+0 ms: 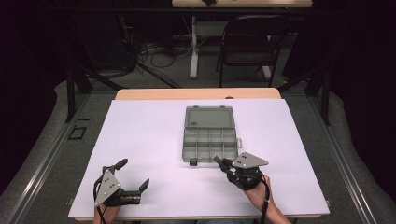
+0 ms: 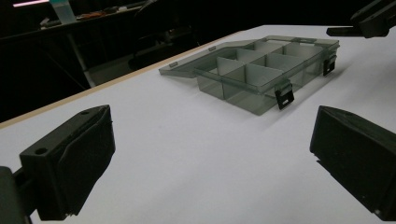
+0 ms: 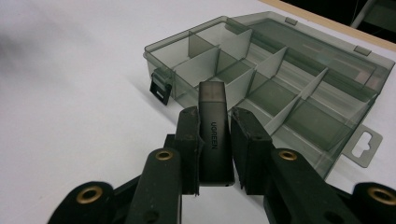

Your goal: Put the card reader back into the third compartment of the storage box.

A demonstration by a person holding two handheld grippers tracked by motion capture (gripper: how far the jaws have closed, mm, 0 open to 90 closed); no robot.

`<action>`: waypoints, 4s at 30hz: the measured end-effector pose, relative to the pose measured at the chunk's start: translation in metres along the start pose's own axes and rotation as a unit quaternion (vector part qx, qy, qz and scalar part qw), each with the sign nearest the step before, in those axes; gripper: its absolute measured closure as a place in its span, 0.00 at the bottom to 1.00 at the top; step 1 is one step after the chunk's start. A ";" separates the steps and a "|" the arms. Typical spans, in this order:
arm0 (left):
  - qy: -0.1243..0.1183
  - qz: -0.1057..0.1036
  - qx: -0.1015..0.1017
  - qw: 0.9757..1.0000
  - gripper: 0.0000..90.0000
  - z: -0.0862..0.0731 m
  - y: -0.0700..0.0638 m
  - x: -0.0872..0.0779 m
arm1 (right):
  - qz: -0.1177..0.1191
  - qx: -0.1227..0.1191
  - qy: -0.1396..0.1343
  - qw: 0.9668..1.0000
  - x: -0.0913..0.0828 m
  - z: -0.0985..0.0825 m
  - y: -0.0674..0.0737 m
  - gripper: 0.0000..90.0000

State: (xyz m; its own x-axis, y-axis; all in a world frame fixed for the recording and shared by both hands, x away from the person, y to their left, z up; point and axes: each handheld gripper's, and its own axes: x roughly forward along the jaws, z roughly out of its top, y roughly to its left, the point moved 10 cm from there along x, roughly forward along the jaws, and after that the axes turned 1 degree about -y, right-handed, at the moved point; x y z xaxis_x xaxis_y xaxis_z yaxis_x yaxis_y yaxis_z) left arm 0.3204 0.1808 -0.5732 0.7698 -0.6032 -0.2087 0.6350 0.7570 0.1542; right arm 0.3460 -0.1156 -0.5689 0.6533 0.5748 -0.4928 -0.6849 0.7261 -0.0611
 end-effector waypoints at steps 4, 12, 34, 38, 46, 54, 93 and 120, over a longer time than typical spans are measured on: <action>0.001 0.000 0.000 1.000 0.00 0.000 0.000 0.001 | -0.004 0.001 -0.005 1.000 -0.001 0.004 -0.005 0.82; 0.000 0.001 0.001 1.000 0.00 0.000 0.000 0.000 | -0.012 0.006 -0.012 1.000 -0.002 0.011 -0.013 0.82; -0.002 0.004 0.002 1.000 0.00 0.001 0.000 0.001 | -0.021 0.005 -0.018 1.000 0.007 0.031 -0.031 0.82; -0.001 0.004 0.001 1.000 0.00 0.000 0.001 0.001 | -0.022 0.003 -0.016 1.000 0.011 0.033 -0.035 0.82; -0.002 0.004 0.001 1.000 0.00 0.000 0.001 0.001 | -0.022 0.001 -0.010 1.000 0.019 0.036 -0.040 0.82; -0.001 0.003 0.001 1.000 0.00 0.000 0.001 0.001 | -0.022 0.003 -0.003 1.000 0.027 0.037 -0.046 0.82; -0.001 0.006 0.001 1.000 0.00 0.000 0.002 0.001 | -0.041 0.032 0.022 0.998 0.059 0.043 -0.069 0.82; -0.002 0.007 0.002 1.000 0.00 0.000 0.002 0.001 | -0.065 0.058 0.043 0.995 0.081 0.049 -0.078 0.82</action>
State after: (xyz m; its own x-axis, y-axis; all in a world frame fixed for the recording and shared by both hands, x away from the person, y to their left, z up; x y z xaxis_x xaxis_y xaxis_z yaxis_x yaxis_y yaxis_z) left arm 0.3220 0.1818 -0.5727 0.7789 -0.5932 -0.2034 0.6243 0.7643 0.1615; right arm 0.4679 -0.1071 -0.5616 0.7010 0.4425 -0.5593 -0.5508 0.8341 -0.0304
